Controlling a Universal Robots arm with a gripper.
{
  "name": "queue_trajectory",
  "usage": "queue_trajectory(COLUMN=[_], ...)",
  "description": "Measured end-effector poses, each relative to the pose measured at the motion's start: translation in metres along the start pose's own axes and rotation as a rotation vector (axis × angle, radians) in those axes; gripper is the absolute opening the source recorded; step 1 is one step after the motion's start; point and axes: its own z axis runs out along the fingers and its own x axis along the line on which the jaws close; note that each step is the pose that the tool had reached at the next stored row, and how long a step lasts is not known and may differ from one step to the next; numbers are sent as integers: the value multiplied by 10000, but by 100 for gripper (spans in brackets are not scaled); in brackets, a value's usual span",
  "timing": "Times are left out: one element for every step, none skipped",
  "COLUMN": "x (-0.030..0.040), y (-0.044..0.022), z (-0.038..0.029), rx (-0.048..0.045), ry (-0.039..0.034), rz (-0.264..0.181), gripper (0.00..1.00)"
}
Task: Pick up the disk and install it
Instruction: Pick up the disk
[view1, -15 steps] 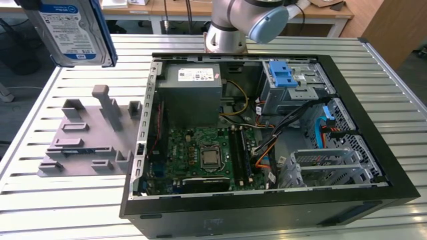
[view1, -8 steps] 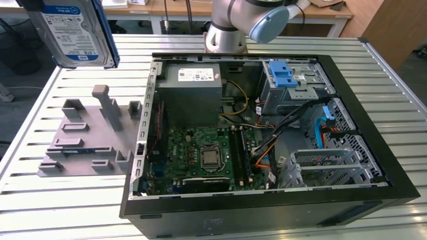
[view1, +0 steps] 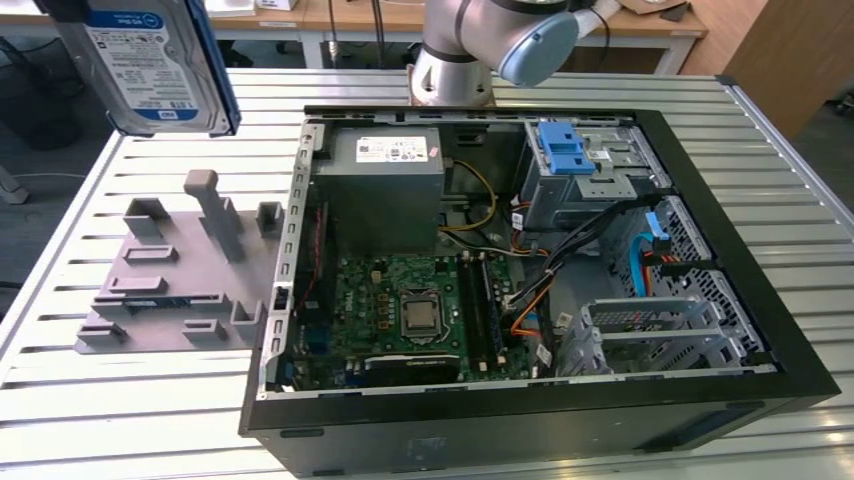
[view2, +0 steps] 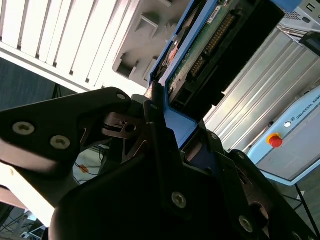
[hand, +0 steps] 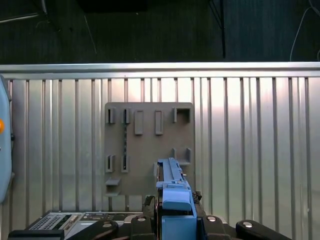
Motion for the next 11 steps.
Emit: queue_trajectory(x=[1, 3, 4, 5, 6, 6, 7, 8, 9, 10, 12], y=[-6, -13, -22, -31, -41, -51, -61, -71, -80, -88, -96], z=[0, 0, -1, 0, 0, -1, -1, 0, -1, -1, -1], rx=[0, 0, -1, 0, 1, 0, 0, 1, 0, 0, 1], ry=[-1, -1, -1, -1, -1, -1, -1, -2, -2, -1, -2], rz=[1, 1, 1, 0, 1, 1, 1, 1, 1, 1, 0], gripper=[36, 36, 36, 36, 36, 36, 36, 36, 36, 36, 36])
